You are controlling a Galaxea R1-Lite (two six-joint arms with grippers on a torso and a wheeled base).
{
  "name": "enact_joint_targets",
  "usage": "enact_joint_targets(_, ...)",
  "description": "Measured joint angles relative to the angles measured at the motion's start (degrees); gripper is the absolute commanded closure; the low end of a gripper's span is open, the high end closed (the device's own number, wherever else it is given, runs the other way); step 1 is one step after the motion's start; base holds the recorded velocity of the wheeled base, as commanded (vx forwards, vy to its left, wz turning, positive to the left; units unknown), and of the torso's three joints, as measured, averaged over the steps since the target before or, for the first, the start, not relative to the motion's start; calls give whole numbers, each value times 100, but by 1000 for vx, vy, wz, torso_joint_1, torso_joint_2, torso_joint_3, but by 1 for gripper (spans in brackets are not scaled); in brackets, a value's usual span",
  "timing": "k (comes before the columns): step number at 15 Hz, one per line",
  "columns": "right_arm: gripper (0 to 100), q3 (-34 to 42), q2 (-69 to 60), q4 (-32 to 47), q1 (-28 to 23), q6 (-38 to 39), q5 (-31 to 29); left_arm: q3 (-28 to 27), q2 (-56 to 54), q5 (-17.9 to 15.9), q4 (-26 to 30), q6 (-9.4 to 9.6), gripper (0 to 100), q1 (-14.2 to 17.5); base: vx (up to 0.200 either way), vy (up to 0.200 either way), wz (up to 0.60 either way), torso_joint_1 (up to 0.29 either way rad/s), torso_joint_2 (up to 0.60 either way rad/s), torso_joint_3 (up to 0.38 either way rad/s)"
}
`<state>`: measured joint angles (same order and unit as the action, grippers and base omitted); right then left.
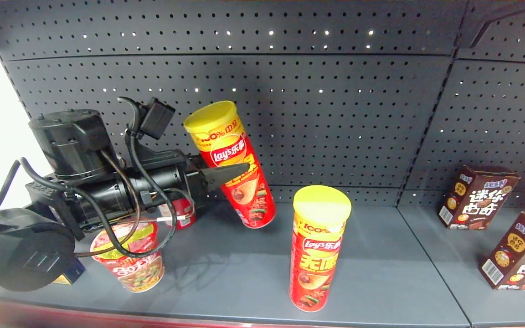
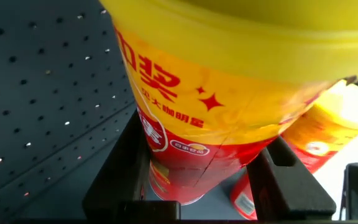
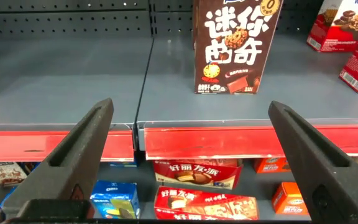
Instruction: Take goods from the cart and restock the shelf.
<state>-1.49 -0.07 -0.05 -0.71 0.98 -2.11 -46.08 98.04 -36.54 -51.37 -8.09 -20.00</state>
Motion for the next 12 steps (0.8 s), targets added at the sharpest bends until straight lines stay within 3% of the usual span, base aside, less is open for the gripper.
enact_joint_targets(6,0,0,0,-2,0,0,0,-596,439,-57,-77,73,100,61,0,0,0,0,0,0)
enact_joint_targets(12,0,0,0,-2,0,-2,0,-761,773,-430,-117,163,100,-63,0,0,0,0,0,0)
